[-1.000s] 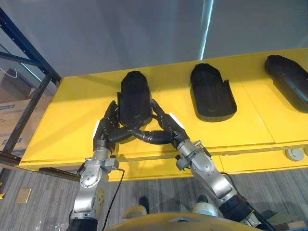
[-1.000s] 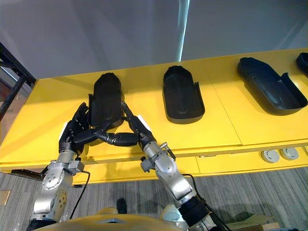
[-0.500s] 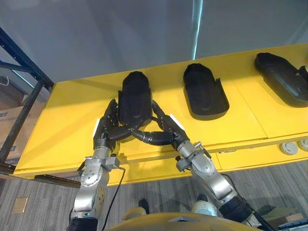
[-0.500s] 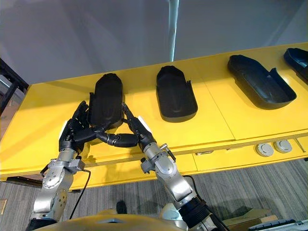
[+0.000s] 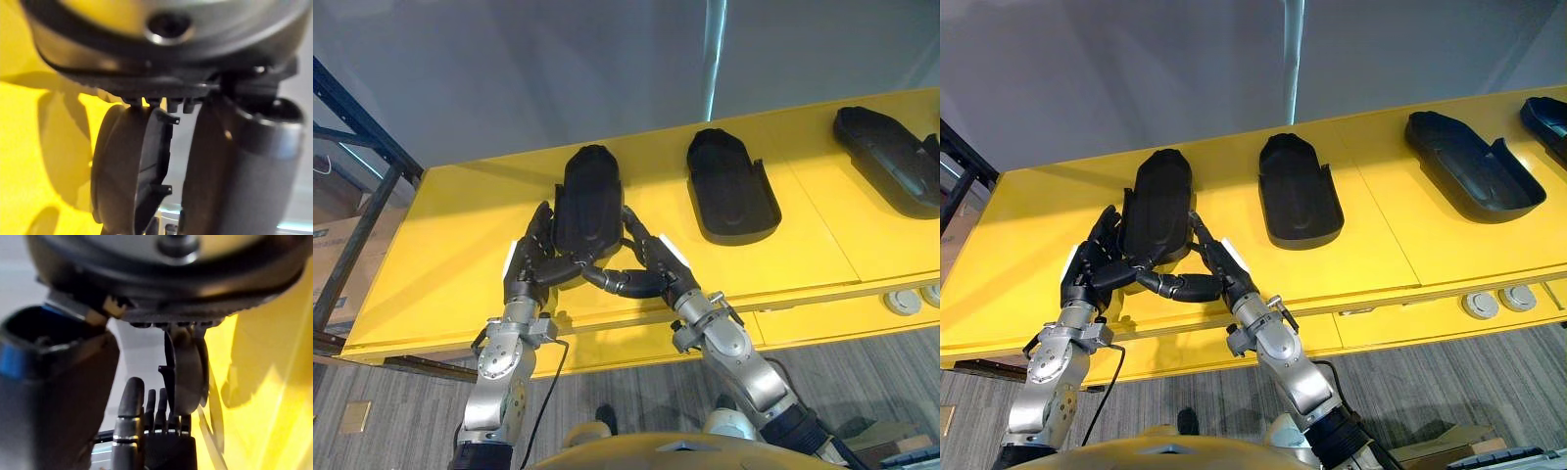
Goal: Walk over and take three plastic housings, then place them on the shelf
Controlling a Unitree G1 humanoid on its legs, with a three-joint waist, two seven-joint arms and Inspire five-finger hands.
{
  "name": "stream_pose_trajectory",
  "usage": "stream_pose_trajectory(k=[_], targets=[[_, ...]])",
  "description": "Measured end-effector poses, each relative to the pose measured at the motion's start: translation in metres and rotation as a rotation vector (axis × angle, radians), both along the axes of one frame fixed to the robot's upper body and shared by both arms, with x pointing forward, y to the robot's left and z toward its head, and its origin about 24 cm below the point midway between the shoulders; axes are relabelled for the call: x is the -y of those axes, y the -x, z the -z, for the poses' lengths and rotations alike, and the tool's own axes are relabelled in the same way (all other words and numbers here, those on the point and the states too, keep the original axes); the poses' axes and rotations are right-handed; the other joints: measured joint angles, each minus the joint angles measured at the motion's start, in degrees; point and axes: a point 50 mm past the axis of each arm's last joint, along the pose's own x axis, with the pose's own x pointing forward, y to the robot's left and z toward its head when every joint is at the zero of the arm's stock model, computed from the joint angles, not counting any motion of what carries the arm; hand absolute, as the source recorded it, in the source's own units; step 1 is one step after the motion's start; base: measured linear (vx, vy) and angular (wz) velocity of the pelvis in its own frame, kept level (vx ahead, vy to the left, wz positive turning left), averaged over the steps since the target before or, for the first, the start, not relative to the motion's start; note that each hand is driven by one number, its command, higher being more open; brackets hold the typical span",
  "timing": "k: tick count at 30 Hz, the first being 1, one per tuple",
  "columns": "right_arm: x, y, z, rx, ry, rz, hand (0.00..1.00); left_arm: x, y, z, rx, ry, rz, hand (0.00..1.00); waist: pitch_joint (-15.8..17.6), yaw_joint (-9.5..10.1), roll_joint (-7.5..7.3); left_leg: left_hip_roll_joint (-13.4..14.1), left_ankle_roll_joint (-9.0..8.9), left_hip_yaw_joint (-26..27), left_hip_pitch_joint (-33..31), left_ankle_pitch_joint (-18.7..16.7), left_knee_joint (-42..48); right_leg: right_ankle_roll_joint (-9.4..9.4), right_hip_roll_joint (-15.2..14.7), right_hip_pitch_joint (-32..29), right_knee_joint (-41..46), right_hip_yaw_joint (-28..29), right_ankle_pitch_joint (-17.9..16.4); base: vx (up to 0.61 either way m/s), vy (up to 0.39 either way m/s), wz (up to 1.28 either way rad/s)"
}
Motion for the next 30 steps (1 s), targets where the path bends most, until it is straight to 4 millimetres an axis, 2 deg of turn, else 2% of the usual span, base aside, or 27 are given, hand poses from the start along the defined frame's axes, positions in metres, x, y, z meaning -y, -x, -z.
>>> stream_pose_trajectory(k=[4, 11, 16, 19, 26, 30], targets=[[0.000, 0.001, -0.001, 0.006, -0.001, 0.001, 1.00, 0.000, 0.001, -0.001, 0.003, 0.000, -0.003, 1.00, -0.1, 0.07, 0.39, 0.0, 0.00, 0.0, 0.0, 0.0, 0.0, 0.00, 0.0, 0.0, 0.0, -0.1, 0.0, 0.00, 0.000, 0.00], [0.006, 0.007, -0.010, 0.034, -0.037, 0.045, 1.00, 0.003, 0.011, -0.024, 0.095, -0.005, 0.008, 1.00, -0.1, 0.25, 0.42, 0.0, 0.00, -0.2, 0.0, 0.0, -0.1, 0.11, 0.0, 0.2, -0.1, -0.3, 0.1, 0.00, 0.000, 0.00], [0.012, 0.007, -0.039, 0.154, -0.096, 0.082, 1.00, 0.007, 0.019, -0.028, 0.114, -0.041, 0.056, 1.00, -0.2, 0.30, 0.53, 0.0, 0.01, -0.5, 0.1, 0.0, -0.1, 0.24, 0.1, 0.8, -0.5, -0.5, 0.1, 0.00, 0.000, 0.01], [0.015, 0.008, -0.050, 0.207, -0.123, 0.097, 1.00, 0.009, 0.019, -0.036, 0.151, -0.041, 0.065, 1.00, -0.3, 0.38, 0.54, 0.1, 0.01, -0.8, 0.1, 0.0, -0.1, 0.41, 0.2, 1.6, -1.5, -1.2, 0.4, 0.00, -0.002, 0.06], [0.024, 0.006, -0.058, 0.280, -0.119, 0.173, 1.00, 0.008, 0.023, -0.066, 0.304, -0.056, 0.063, 1.00, -2.0, 0.51, 0.41, 0.0, 0.12, -1.3, 0.3, 0.1, -1.1, 0.66, 0.6, 3.0, -3.6, -2.1, 1.2, 0.02, 0.002, 0.05], [0.029, 0.003, -0.060, 0.286, -0.136, 0.214, 1.00, 0.001, 0.024, -0.069, 0.322, -0.071, 0.034, 1.00, -3.2, 0.88, -0.05, 0.1, 0.12, -1.5, 0.4, 0.1, -1.3, 0.68, 0.8, 3.5, -4.5, -2.6, 1.6, 0.02, 0.002, 0.04]])
